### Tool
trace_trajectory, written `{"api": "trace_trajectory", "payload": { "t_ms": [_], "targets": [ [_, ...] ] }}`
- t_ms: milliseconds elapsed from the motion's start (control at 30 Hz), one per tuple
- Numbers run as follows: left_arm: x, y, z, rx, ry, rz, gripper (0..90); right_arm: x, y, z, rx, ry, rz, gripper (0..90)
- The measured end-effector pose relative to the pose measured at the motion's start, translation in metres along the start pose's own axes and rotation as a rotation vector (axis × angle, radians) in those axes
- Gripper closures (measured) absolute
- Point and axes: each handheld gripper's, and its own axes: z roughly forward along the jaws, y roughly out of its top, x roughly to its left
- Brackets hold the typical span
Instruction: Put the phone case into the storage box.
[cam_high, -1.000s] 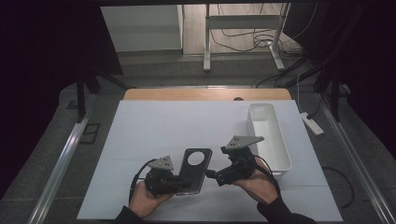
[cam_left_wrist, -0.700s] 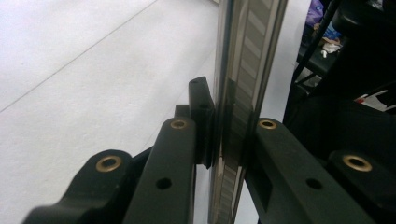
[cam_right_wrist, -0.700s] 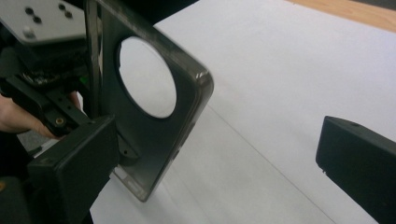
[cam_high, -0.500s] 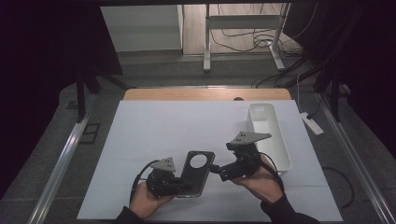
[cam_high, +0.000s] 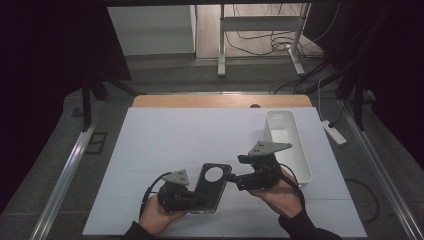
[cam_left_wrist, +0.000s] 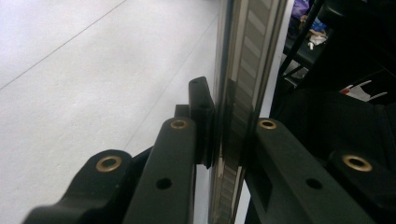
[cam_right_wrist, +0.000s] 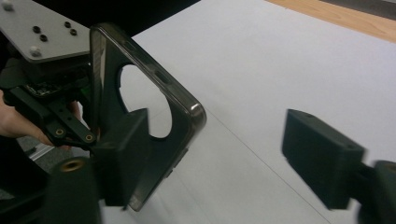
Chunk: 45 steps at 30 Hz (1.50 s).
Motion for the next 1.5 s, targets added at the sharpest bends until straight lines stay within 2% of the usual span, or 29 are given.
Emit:
{"api": "trace_trajectory", "payload": {
  "t_ms": [233, 367, 433, 500, 600, 867, 1133, 1233, 1433, 1500],
  "targets": [
    [0.0011, -0.0004, -0.0004, -0.004, -0.025, -0.004, 84.5, 0.0016, 0.0005, -0.0027, -0.006, 0.049, -0.017, 54.3],
    [0.0014, -0.0006, 0.0002, -0.002, -0.038, -0.001, 84.5, 0.0015, 0.0007, -0.0043, -0.013, 0.072, -0.026, 63.8],
    [0.0015, -0.0007, 0.0003, -0.001, -0.045, 0.003, 84.5, 0.0016, 0.0008, -0.0048, -0.015, 0.072, -0.028, 65.7],
    [0.0016, -0.0006, 0.0003, -0.003, -0.052, 0.006, 84.6, 0.0010, 0.0009, -0.0061, -0.022, 0.094, -0.029, 72.3],
    [0.0024, -0.0007, -0.0003, -0.009, -0.065, 0.003, 84.5, 0.0011, 0.0008, -0.0063, -0.025, 0.102, -0.032, 76.0],
    [0.0043, -0.0017, 0.0007, -0.010, -0.090, -0.003, 84.4, 0.0023, 0.0010, -0.0067, -0.024, 0.098, -0.037, 78.3],
    [0.0051, -0.0024, 0.0019, -0.018, -0.088, 0.002, 83.4, 0.0043, 0.0015, -0.0077, -0.034, 0.103, -0.031, 79.1],
    [0.0057, -0.0023, 0.0017, -0.023, -0.085, -0.003, 77.1, 0.0054, 0.0018, -0.0086, -0.037, 0.096, -0.031, 79.3],
    [0.0052, -0.0019, 0.0025, -0.020, -0.077, 0.008, 72.2, 0.0063, 0.0021, -0.0090, -0.040, 0.094, -0.035, 79.5],
    [0.0050, -0.0018, 0.0025, -0.025, -0.075, 0.007, 66.5, 0.0065, 0.0023, -0.0096, -0.045, 0.101, -0.033, 79.6]
  ]
}}
